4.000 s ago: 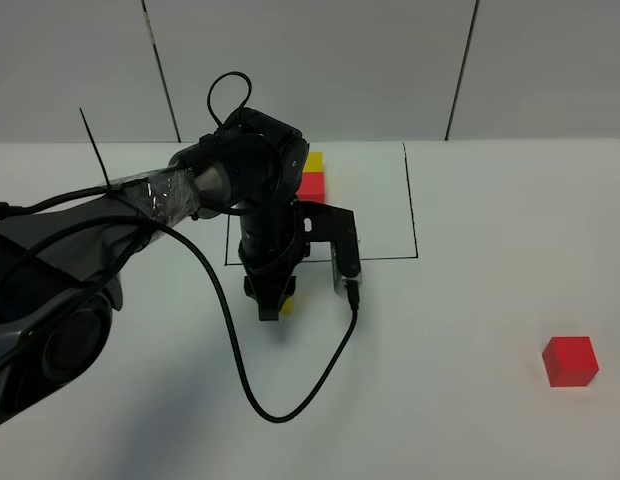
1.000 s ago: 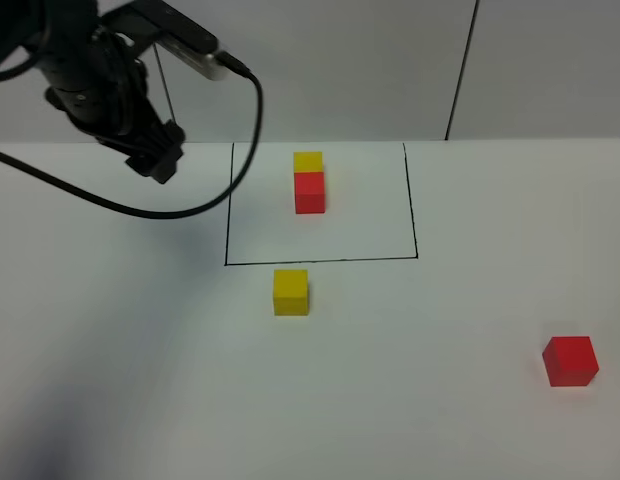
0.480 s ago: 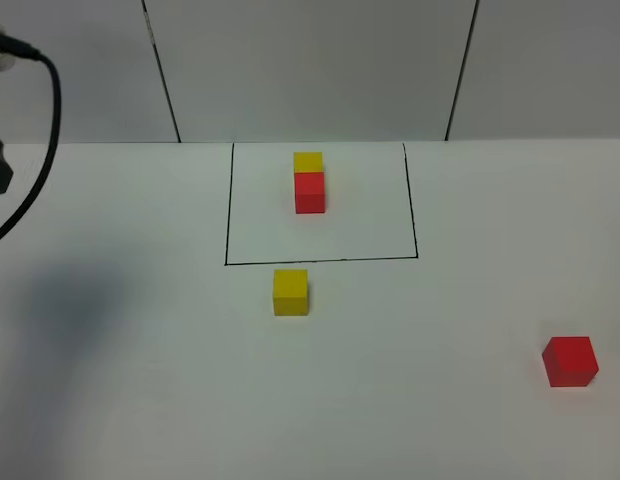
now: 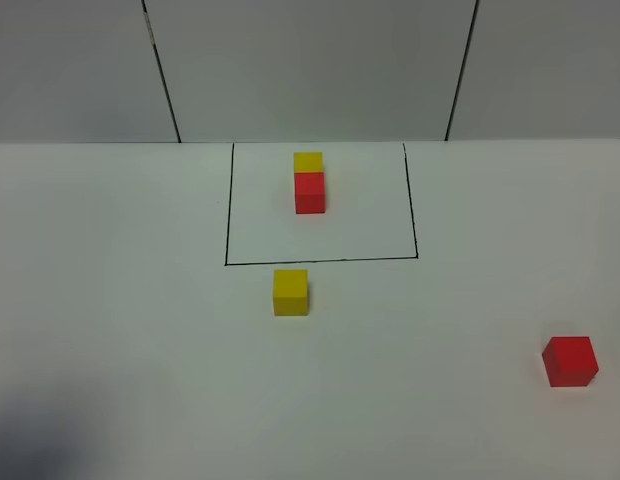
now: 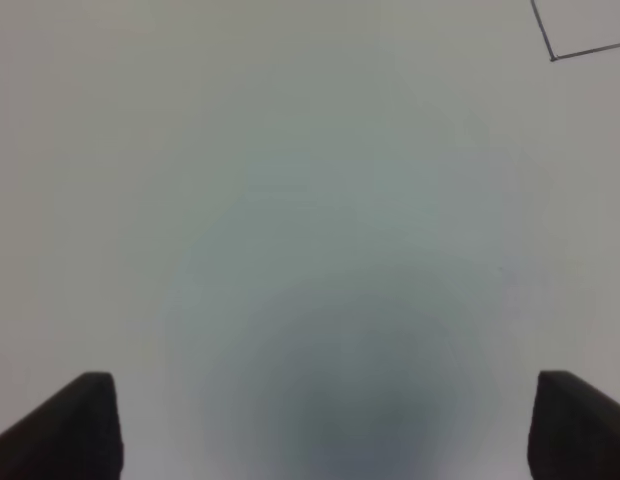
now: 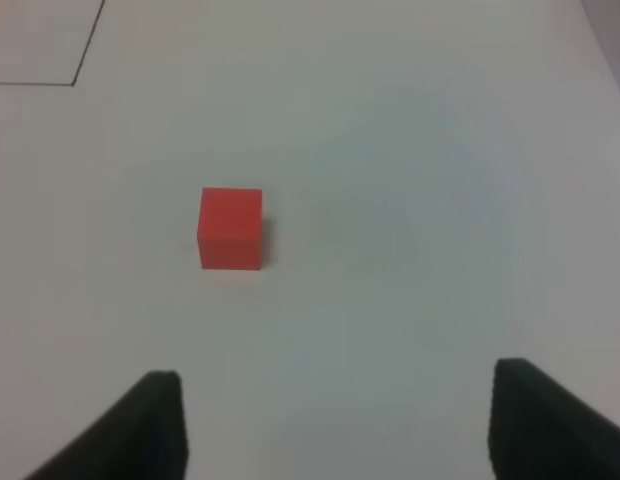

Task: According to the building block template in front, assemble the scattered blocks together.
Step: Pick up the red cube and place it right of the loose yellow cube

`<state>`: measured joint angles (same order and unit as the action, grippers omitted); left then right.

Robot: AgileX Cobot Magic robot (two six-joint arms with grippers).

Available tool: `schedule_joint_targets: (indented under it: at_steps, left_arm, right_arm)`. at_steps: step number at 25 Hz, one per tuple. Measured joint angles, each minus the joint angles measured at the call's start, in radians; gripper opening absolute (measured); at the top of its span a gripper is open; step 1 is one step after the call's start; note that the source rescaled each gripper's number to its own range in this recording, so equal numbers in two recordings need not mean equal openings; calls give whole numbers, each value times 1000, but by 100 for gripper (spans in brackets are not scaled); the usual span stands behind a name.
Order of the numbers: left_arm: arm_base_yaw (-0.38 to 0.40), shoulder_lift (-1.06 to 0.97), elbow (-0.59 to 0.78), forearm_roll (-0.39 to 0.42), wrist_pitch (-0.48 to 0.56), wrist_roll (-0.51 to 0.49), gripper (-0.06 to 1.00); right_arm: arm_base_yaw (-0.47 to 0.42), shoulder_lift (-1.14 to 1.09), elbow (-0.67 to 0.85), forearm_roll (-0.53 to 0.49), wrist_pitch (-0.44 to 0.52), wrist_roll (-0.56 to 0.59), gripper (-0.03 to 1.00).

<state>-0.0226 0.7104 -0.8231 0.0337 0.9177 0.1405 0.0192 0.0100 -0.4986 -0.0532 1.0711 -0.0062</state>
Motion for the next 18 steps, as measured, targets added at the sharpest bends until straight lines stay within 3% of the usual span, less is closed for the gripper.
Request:
schedule_joint_targets:
  at_steps: [11, 18]
  left_arm:
    - [0, -528, 230, -81, 74, -26, 91]
    - [0, -714, 300, -106, 130, 5, 89]
  right_arm:
    - [0, 0, 0, 0, 0, 0, 35]
    - [0, 0, 0, 0, 0, 0, 35]
